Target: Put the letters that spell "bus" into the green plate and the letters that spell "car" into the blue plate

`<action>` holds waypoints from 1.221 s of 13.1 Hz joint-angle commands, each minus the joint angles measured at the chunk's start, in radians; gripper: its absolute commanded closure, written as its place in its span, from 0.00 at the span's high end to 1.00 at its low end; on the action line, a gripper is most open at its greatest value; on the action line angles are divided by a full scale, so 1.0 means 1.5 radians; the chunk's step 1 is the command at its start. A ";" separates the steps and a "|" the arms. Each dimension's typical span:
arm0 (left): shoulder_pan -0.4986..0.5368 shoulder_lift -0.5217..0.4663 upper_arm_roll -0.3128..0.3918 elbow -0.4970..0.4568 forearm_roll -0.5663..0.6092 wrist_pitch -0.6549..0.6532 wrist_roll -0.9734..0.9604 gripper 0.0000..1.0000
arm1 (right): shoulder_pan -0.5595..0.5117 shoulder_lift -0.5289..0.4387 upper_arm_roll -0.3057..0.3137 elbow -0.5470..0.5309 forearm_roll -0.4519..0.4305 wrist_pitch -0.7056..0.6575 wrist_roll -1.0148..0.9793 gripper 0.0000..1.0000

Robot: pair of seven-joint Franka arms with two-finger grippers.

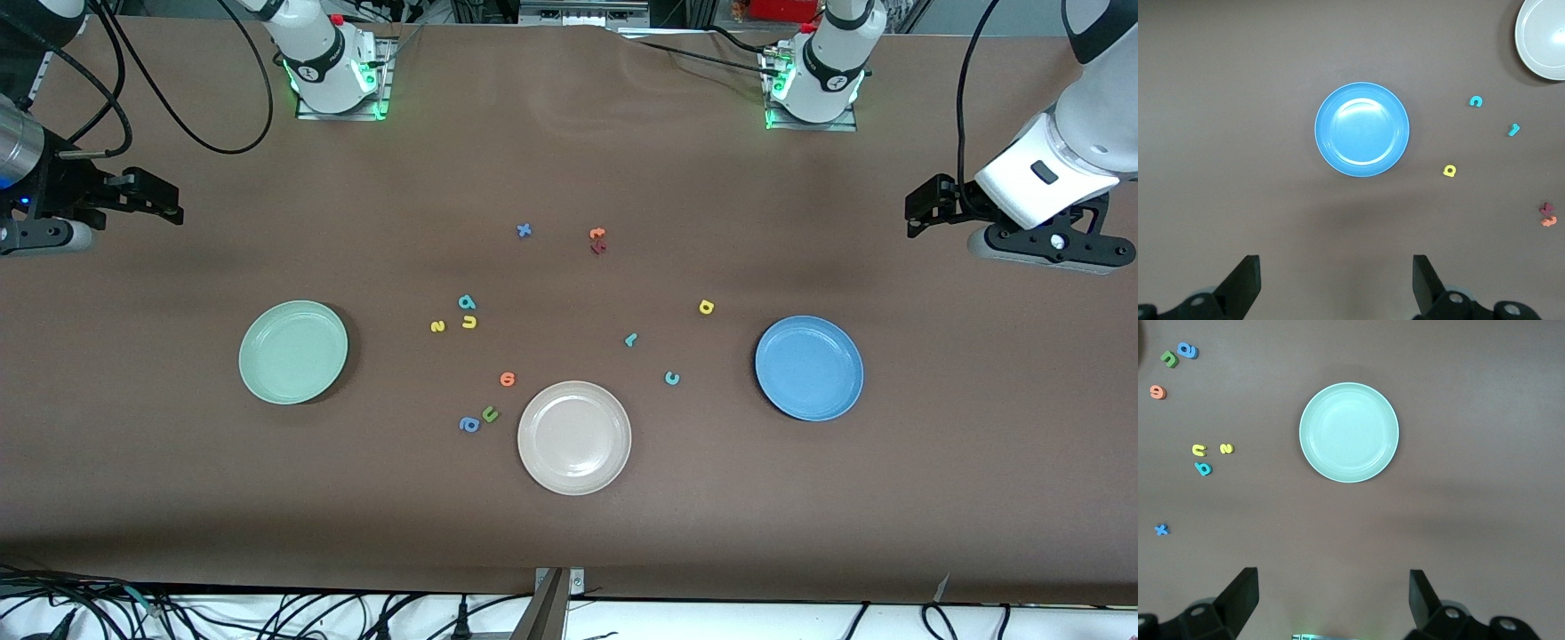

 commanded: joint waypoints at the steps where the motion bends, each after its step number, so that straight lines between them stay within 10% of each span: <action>1: -0.007 -0.013 0.001 -0.011 -0.010 -0.016 0.012 1.00 | -0.002 0.001 0.003 0.009 -0.004 -0.002 -0.005 1.00; 7: -0.036 0.060 -0.037 -0.015 -0.038 -0.047 -0.007 1.00 | -0.001 0.001 0.005 0.009 -0.004 -0.002 -0.006 1.00; 16: -0.121 0.253 -0.101 -0.080 -0.077 0.235 -0.166 1.00 | 0.000 0.017 0.006 0.008 -0.003 0.005 -0.009 1.00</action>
